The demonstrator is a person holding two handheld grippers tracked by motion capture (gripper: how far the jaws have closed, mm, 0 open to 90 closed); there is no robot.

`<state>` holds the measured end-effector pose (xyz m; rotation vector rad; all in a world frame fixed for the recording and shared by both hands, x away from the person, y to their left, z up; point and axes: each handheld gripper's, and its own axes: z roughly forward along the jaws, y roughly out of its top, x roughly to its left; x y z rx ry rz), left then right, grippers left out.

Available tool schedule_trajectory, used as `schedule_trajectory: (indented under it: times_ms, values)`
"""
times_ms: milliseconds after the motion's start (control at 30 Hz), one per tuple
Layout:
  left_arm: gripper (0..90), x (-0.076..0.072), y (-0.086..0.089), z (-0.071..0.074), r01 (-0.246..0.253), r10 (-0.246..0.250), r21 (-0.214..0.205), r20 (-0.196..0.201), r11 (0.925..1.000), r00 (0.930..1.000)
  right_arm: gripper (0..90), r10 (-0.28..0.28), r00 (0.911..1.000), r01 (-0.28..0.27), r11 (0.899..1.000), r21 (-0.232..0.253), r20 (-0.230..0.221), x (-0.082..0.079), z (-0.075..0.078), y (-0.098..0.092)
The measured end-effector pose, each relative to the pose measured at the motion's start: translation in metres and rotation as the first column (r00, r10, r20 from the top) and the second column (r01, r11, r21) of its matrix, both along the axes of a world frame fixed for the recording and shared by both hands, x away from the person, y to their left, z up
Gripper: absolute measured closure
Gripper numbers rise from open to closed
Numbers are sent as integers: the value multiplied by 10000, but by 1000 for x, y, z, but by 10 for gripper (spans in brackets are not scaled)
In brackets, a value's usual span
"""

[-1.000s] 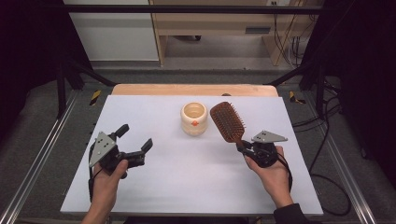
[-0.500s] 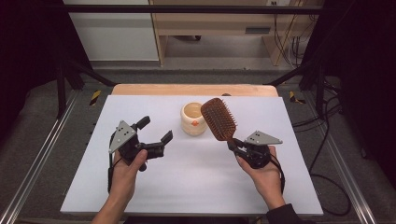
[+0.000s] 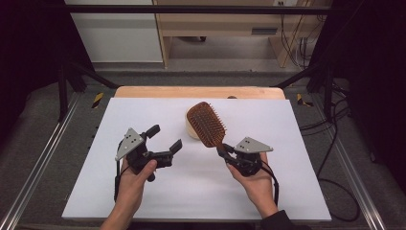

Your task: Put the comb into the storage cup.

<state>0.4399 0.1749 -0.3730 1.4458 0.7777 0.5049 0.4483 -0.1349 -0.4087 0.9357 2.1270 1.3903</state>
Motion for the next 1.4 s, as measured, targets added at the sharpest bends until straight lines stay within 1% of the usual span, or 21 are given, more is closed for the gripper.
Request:
schedule_trajectory:
  times_ms: [100, 300, 367, 467, 600, 733, 833, 933, 967, 1033, 1067, 1133, 1200, 1233, 1300, 1367, 1400]
  values:
    - [22, 0, -2, -1, 73, -73, 67, -78, 10000, 9999, 726, 168, 9998, -167, 9999, -29, 58, -1, 0, 7]
    - [23, 1, -4, -5, 117, -119, -70, -340, 9999, 9993, 726, 410, 9991, -409, 9991, -102, 95, -4, -2, 17]
    - [25, 1, -4, -6, 180, -188, -174, -450, 9997, 9988, 727, 468, 9988, -467, 9988, -109, 119, -4, -3, 20]
    - [26, 2, -3, -6, 200, -227, -444, -616, 9988, 9978, 726, 571, 9983, -570, 9983, -105, 129, -6, -4, 24]
    - [28, 4, 0, -8, 170, -216, -611, -747, 9980, 9970, 726, 860, 9960, -853, 9960, -271, 246, -9, -5, 35]
    - [29, 6, 3, -10, 228, -323, -933, -1013, 9954, 9943, 727, 1057, 9941, -1046, 9937, -406, 251, -11, -7, 45]
    - [35, 9, 5, -14, 217, -380, -1223, -1325, 9923, 9905, 726, 1191, 9923, -1171, 9916, -558, 338, -12, -9, 50]
    - [56, 12, 8, -17, 121, -381, -1509, -1706, 9885, 9846, 726, 1271, 9912, -1249, 9904, -589, 356, -13, -11, 56]
    - [60, 13, 9, -18, 121, -408, -1597, -1775, 9871, 9833, 726, 1296, 9909, -1272, 9898, -642, 352, -13, -11, 59]
    - [87, 14, 11, -19, 101, -488, -1945, -1950, 9809, 9796, 726, 1373, 9899, -1345, 9884, -708, 366, -13, -13, 63]
    - [105, 14, 12, -20, 97, -524, -2051, -2035, 9787, 9777, 726, 1394, 9895, -1360, 9876, -789, 385, -14, -14, 65]
    - [123, 15, 14, -21, 3, -475, -2164, -2129, 9763, 9759, 726, 1455, 9886, -1422, 9867, -790, 387, -14, -15, 69]
    - [165, 16, 16, -22, -92, -393, -2175, -2177, 9760, 9752, 726, 1518, 9877, -1484, 9857, -797, 388, -15, -16, 73]
    - [174, 17, 18, -23, -128, -390, -2244, -2245, 9744, 9737, 726, 1533, 9874, -1501, 9857, -764, 381, -15, -16, 74]
    - [211, 17, 20, -24, -145, -467, -2519, -2352, 9676, 9708, 726, 1590, 9866, -1559, 9849, -757, 373, -15, -17, 78]
    - [240, 18, 21, -25, -215, -433, -2604, -2405, 9653, 9697, 726, 1645, 9857, -1613, 9840, -762, 377, -15, -18, 81]
    - [267, 18, 22, -25, -213, -428, -2613, -2372, 9650, 9705, 726, 1664, 9854, -1632, 9835, -776, 372, -16, -19, 83]
